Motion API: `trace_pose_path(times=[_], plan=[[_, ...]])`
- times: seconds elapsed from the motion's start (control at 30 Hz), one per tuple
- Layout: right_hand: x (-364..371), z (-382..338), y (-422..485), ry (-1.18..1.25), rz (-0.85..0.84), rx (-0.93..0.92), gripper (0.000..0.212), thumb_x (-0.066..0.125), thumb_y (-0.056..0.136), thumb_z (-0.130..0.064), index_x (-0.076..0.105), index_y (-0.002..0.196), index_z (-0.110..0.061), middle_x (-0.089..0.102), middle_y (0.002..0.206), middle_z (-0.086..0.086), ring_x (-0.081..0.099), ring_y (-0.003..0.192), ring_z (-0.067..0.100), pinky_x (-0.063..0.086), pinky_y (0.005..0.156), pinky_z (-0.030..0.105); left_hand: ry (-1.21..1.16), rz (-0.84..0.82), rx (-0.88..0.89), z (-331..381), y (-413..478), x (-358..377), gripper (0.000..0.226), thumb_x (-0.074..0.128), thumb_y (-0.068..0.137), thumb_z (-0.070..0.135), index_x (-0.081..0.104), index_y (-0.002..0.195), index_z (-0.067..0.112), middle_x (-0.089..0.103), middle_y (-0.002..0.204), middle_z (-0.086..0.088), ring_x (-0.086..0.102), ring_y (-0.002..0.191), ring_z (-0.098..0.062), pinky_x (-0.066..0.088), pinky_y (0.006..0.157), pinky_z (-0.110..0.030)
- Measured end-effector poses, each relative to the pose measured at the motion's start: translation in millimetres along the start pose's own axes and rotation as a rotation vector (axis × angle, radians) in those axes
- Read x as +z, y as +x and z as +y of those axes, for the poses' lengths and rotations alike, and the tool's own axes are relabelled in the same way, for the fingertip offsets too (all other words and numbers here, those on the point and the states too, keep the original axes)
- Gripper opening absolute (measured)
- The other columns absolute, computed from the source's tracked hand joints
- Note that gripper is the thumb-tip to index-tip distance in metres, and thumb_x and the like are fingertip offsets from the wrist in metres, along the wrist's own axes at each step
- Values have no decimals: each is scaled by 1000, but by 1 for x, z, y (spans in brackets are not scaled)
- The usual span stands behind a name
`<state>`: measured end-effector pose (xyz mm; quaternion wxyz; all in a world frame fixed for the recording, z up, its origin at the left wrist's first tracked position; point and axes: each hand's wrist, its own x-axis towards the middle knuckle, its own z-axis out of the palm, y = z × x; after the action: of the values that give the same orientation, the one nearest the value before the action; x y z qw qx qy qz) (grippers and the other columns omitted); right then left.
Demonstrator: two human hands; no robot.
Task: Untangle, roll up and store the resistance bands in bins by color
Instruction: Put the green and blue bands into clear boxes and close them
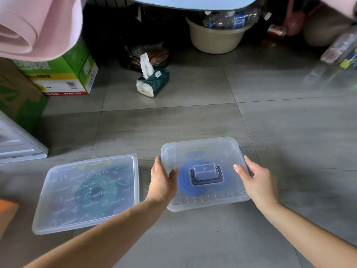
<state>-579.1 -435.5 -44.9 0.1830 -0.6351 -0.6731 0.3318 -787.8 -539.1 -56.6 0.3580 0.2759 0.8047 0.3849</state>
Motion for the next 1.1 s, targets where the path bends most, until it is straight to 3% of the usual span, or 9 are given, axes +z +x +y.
trace_pose_path(times=[0.13,0.3,0.4,0.5,0.7,0.77,0.87,0.97,1.1], plan=[[-1,-3,0,-48,-19,2,53,60,89,-39,50,135,-17,69,101,16,62,93,31,41,68,30,31,-33,1,1,-1,-1,62,45,97,24,13,149,12,25,152,-7,28,137,-21,24,108,-28],[7,-27,2,-213,-65,-65,64,56,92,-27,28,146,-5,29,153,13,26,141,26,23,110,31,102,-139,-70,11,-12,-18,70,51,88,42,18,147,23,36,147,-1,40,131,-20,33,108,-36],[31,-58,7,-283,-107,-235,67,59,90,-25,28,145,-1,13,157,17,9,146,27,11,116,34,192,-262,-81,17,-26,-37,55,54,86,33,28,135,34,50,124,16,53,108,-10,43,87,-21],[67,-99,-3,-274,-254,-371,62,57,91,-28,34,143,-4,9,158,15,7,146,25,11,116,31,295,-365,-132,18,-45,-67,63,51,93,31,20,147,27,45,139,5,51,113,-12,38,81,-15],[127,-168,-48,-271,-606,-601,55,55,91,-33,43,139,-8,6,158,13,7,146,21,13,113,25,332,-199,-313,5,-58,-153,68,57,83,43,35,141,16,48,139,-5,55,117,-21,46,95,-29],[136,-182,-65,-286,-711,-642,55,55,92,-33,42,139,-8,6,158,12,11,146,19,14,110,21,338,-128,-339,0,-58,-179,74,54,73,49,41,136,14,54,133,-4,60,109,-21,51,90,-33],[149,-192,-80,-381,-794,-649,60,54,92,-36,36,142,-8,5,158,14,14,145,21,18,110,22,321,-40,-332,-15,-50,-204,57,58,84,36,44,133,8,61,117,-5,64,97,-23,54,77,-29],[163,-185,-89,-536,-839,-517,78,53,91,-44,14,150,-10,-10,158,16,8,146,27,18,112,28,525,18,-399,-44,-46,-216,54,51,90,35,38,136,8,45,136,-16,47,123,-32,41,96,-32],[180,-171,-100,-774,-805,-532,96,53,89,-52,-6,150,-7,-22,154,18,-14,144,33,-1,117,36,735,-122,-486,-96,-51,-223,71,45,93,39,13,147,5,7,154,-24,14,141,-42,19,114,-41]])
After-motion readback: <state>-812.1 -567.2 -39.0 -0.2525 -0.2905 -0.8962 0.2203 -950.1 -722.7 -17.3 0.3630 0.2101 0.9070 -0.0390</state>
